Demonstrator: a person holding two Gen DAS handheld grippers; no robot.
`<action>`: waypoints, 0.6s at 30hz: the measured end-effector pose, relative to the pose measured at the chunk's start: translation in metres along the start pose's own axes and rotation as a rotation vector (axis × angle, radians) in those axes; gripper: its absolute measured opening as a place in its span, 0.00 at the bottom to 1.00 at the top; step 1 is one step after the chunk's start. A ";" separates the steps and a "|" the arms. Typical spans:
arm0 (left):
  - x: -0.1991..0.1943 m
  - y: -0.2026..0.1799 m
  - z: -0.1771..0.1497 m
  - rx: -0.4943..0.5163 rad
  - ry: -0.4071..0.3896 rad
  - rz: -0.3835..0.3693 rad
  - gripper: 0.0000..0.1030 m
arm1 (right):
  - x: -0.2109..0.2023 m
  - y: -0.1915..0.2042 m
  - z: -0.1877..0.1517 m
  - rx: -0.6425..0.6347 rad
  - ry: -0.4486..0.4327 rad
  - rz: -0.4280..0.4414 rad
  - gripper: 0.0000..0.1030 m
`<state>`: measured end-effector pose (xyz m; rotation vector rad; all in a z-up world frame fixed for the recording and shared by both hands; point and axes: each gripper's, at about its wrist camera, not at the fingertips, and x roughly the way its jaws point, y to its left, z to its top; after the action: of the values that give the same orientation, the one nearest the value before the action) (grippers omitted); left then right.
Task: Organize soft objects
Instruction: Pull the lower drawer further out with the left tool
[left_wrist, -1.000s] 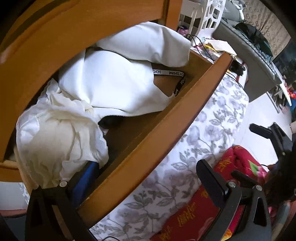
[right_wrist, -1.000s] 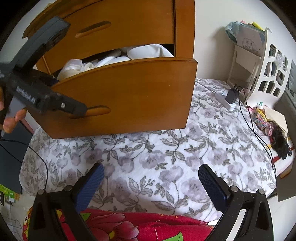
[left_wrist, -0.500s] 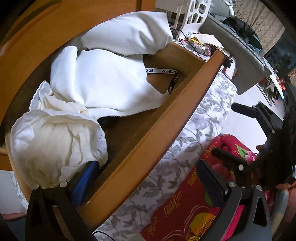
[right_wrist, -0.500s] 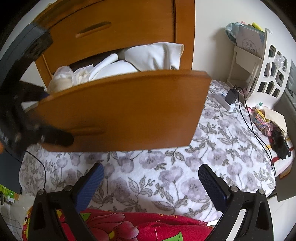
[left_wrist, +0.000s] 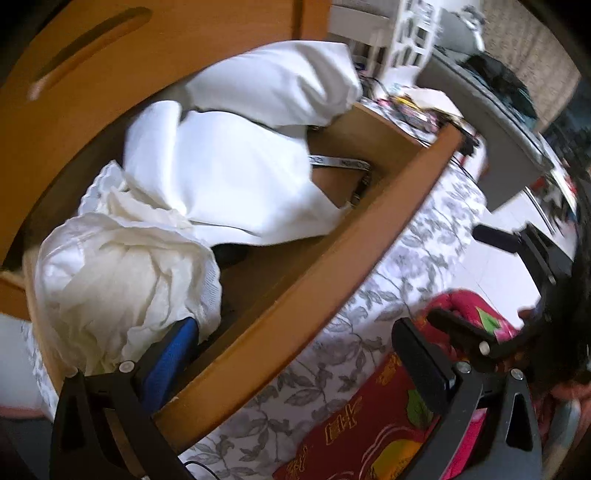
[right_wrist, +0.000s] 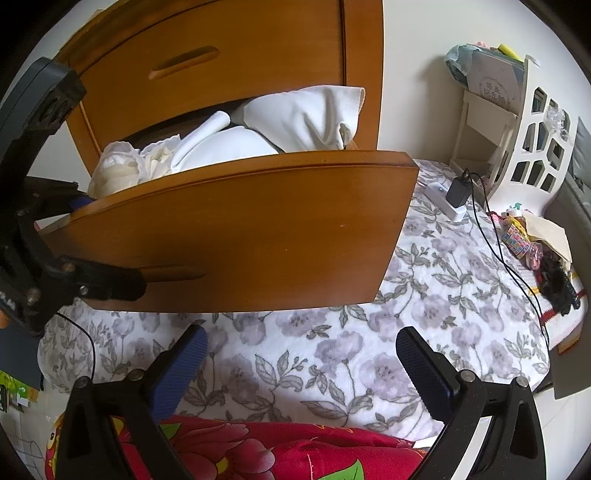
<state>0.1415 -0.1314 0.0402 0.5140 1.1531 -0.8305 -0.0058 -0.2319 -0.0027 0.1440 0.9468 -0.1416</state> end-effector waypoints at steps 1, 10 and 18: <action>-0.001 0.000 -0.001 -0.021 -0.020 0.019 1.00 | 0.000 0.000 0.000 0.001 0.000 0.000 1.00; -0.027 0.015 -0.019 -0.235 -0.250 0.086 1.00 | 0.001 0.001 0.000 -0.003 0.003 -0.005 1.00; -0.082 0.012 -0.062 -0.412 -0.497 0.121 1.00 | -0.001 0.002 0.000 -0.008 0.000 -0.015 1.00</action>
<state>0.1007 -0.0535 0.0955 0.0264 0.7897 -0.5499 -0.0057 -0.2298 -0.0020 0.1300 0.9480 -0.1517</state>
